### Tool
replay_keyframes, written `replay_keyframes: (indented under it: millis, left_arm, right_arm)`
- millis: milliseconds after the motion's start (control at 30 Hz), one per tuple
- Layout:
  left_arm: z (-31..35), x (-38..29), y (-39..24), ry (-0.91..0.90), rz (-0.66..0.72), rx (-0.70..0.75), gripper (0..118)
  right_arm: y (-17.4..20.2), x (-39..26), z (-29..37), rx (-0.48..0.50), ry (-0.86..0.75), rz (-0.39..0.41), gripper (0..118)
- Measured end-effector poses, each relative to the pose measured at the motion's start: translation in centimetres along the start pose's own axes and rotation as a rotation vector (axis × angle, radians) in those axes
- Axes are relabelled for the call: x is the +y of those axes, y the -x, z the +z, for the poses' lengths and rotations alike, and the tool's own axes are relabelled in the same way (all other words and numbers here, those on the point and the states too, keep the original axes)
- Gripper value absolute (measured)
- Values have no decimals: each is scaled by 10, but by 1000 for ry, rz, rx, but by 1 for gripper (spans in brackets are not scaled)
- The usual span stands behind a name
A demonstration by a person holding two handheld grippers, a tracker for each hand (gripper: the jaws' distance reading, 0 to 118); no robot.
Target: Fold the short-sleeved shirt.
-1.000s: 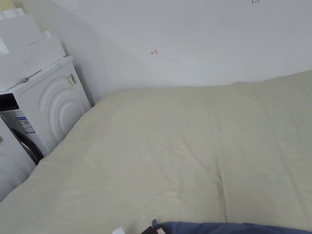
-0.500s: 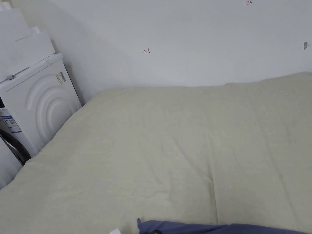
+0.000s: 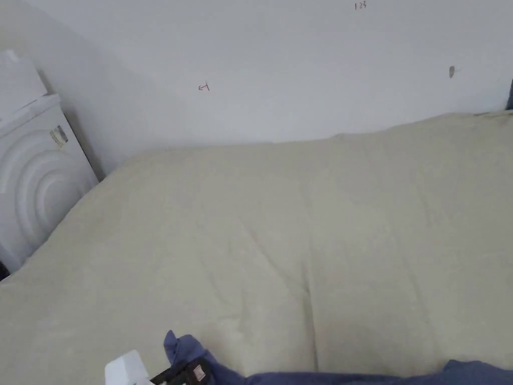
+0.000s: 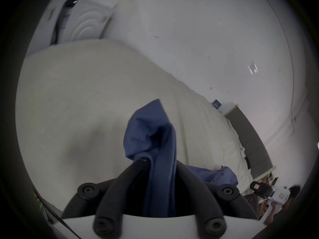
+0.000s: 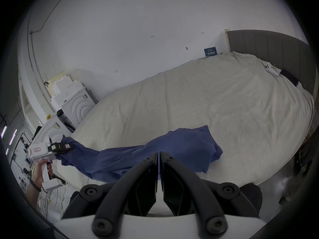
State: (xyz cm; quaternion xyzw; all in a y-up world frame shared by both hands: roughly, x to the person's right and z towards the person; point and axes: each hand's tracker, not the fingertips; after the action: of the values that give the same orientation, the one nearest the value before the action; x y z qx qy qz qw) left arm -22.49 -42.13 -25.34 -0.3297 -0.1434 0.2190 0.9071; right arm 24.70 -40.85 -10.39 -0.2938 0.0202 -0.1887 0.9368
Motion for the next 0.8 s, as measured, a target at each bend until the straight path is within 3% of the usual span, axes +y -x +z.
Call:
replay_keyframes:
  millis: [167,333,433,500,567,667,700,767,800]
  left_arm:
    - [-67,-52,-94,128,-178,-8,11]
    - [-125,-99,-108,306,-221,78,13]
    - [-130,-102,-101,299,-200,50,36]
    - [-115,-86,-107,310,-172,-45,67]
    - [-86,-65,-111,238,-124,-109,74]
    - [-49,-42,-95,41,-9,-167,73]
    - [-42,-39,-86,-3,55,-148,66]
    - [-46,-46,-63,-14,185,-120,25]
    - [-53,-51,-56,25,220,-106,15]
  right_arm:
    - [-11,-4,11,-36,-1,-8,2]
    - [-27,-11,22,-76,-8,-46,2]
    - [-33,-15,25,-95,-7,-70,2]
    - [-36,-18,24,-94,-4,-78,2]
    - [-35,-18,23,-86,-6,-91,2]
    - [-34,-20,21,-55,-6,-97,2]
    - [-33,-20,21,-51,-6,-101,2]
    - [-31,-20,20,-29,-3,-103,2]
    - [-31,-20,20,-27,-2,-103,2]
